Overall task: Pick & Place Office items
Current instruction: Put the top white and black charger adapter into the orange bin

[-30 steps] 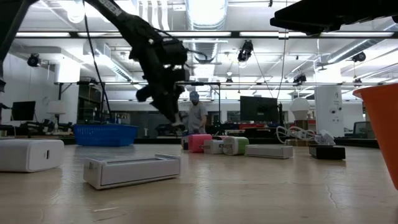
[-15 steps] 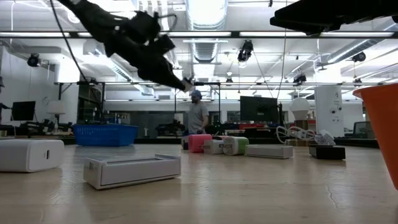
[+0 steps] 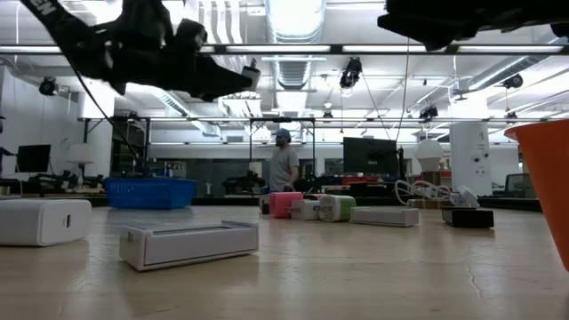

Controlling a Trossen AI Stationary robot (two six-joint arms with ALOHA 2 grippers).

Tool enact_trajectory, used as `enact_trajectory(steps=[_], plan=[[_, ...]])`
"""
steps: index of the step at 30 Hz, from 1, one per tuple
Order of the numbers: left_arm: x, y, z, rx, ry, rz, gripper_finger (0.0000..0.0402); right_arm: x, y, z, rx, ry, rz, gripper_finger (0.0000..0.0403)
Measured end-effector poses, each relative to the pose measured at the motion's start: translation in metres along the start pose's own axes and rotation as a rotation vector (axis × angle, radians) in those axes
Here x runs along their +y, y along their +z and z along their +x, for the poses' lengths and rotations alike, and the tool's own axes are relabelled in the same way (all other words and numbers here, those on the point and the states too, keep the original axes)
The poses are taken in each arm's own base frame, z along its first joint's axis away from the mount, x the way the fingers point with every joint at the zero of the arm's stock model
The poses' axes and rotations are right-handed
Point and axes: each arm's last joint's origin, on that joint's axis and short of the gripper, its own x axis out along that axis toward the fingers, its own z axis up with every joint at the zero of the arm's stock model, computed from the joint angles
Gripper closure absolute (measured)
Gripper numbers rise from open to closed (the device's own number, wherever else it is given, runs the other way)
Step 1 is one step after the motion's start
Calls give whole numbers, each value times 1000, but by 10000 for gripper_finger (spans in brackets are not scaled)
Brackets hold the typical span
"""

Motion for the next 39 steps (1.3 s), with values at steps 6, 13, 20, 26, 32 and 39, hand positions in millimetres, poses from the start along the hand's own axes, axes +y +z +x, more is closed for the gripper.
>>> enact_trajectory(steps=[6, 13, 20, 26, 32, 39], plan=[[-19, -1, -1, -56, -10, -4, 275, -6, -3, 15, -70, -2, 26, 152], [-39, 9, 1, -112, -23, -3, 275, -14, -13, 43, -63, -62, 44, 116], [-56, 16, 1, -162, -34, 11, 275, -10, -7, 77, -74, -11, 14, 89], [-71, 14, 8, -200, -47, 42, 275, -7, -2, 103, -97, 33, -42, 93], [-79, -1, 21, -212, -56, 48, 275, -11, -4, 113, -95, 36, -48, 101], [-82, -9, 35, -185, -64, 49, 275, -16, -3, 111, -98, 27, -53, 101]])
